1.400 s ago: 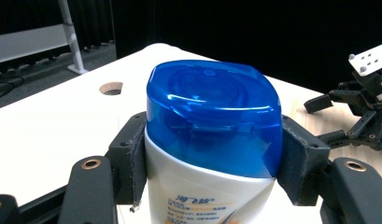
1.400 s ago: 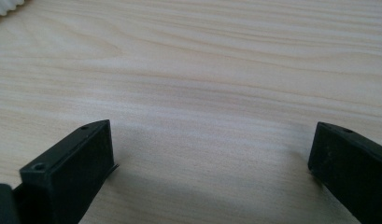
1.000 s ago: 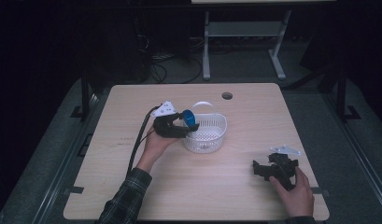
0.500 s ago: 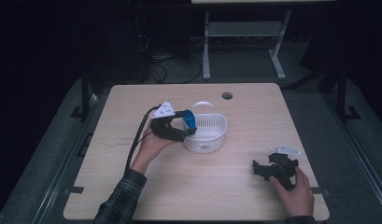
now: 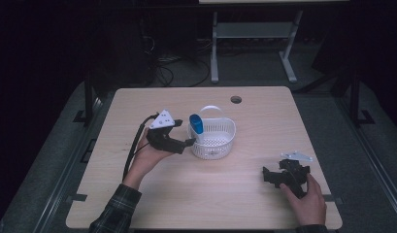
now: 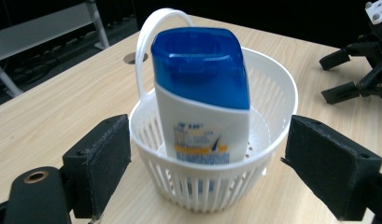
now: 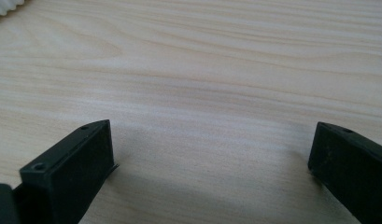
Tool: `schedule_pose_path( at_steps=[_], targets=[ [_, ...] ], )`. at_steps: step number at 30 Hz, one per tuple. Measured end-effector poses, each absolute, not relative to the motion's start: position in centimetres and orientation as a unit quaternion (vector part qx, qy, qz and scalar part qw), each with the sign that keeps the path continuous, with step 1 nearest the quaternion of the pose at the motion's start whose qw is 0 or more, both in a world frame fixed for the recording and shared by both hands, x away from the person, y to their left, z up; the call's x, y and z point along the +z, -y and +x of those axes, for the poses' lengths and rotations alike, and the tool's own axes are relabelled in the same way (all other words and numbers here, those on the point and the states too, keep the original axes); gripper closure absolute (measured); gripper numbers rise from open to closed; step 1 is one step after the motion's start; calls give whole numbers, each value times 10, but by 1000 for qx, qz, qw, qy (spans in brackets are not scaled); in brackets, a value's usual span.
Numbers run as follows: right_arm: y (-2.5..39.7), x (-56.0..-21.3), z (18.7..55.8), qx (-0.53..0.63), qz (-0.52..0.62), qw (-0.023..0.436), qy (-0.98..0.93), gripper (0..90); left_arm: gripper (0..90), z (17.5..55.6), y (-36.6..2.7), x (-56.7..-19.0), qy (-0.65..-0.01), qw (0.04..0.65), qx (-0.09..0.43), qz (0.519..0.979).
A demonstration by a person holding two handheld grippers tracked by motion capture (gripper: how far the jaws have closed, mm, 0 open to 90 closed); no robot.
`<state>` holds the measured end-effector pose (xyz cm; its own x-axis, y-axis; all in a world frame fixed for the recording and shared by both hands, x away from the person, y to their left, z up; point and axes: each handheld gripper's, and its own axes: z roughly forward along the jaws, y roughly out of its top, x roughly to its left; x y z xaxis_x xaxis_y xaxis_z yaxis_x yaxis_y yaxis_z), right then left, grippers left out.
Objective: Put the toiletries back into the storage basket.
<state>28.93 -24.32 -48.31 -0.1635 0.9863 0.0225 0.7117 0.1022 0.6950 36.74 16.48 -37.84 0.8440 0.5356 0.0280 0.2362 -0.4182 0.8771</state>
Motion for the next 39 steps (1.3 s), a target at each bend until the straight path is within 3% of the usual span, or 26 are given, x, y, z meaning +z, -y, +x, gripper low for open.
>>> schedule_pose_path(
  at_steps=[39],
  targets=[
    [243,-483,290,293,602,235,-704,0,131,292,-233,-422,-283,410,179,848]
  ],
)
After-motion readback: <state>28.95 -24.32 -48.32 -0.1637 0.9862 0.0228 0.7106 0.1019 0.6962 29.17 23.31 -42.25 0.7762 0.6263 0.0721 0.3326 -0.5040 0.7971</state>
